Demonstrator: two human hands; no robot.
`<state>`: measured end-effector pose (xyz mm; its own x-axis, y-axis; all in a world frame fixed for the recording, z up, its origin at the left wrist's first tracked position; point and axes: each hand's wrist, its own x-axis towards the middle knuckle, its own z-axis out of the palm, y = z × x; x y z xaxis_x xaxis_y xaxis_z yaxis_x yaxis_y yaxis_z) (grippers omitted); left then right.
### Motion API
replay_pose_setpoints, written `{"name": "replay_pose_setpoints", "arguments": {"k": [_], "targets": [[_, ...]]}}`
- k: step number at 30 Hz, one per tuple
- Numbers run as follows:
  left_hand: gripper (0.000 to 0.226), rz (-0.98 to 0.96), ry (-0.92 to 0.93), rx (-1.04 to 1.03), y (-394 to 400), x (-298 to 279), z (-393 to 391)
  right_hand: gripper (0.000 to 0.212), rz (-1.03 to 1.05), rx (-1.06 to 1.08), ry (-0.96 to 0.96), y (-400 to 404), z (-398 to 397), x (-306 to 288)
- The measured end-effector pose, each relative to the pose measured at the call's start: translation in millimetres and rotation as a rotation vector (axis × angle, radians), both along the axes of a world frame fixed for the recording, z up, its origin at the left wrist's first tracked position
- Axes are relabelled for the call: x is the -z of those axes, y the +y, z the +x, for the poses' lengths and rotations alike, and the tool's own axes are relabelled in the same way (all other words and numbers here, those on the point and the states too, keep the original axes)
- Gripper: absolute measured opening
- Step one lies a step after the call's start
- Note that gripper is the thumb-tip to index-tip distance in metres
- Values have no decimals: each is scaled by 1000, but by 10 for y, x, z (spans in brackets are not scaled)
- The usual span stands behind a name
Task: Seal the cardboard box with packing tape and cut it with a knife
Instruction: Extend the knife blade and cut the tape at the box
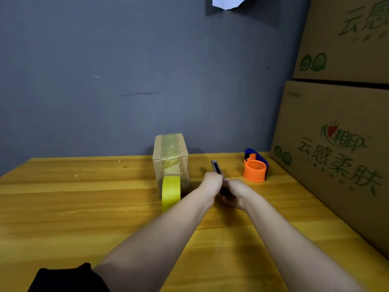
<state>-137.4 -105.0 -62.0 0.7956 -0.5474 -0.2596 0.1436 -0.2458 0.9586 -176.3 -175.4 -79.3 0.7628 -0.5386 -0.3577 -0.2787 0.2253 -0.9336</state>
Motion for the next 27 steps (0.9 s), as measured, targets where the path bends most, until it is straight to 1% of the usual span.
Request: {"name": "replay_pose_setpoints", "arguments": {"k": [1, 3, 5, 7, 11, 13, 16, 19, 23, 27], "targets": [[38, 8, -41, 13, 13, 40, -7, 21, 50, 5, -53, 32, -53, -17], [38, -42, -75, 2, 41, 146, -26, 18, 122, -21, -119, 103, -157, -21], [41, -75, -59, 13, 110, 203, -76, 16, 149, -43, -155, 179, -236, 34], [41, -135, -48, 30, 226, 222, -125, 19, 175, -30, -216, 259, -288, 119], [38, -217, -82, 134, 464, 338, -228, 20, 225, -24, -382, 434, -374, 313], [39, -236, -114, 176, 548, 417, -266, 23, 195, -43, -439, 480, -412, 389], [41, -285, -129, 170, 602, 497, -249, 18, 151, -79, -481, 488, -438, 430], [41, -340, -142, 171, 637, 539, -204, 14, 48, -89, -511, 492, -439, 467], [32, -418, -80, 164, 646, 561, -209, 16, -23, -71, -530, 508, -446, 492], [26, -390, -99, 145, 640, 613, -174, 17, -130, -38, -493, 540, -453, 487]]}}
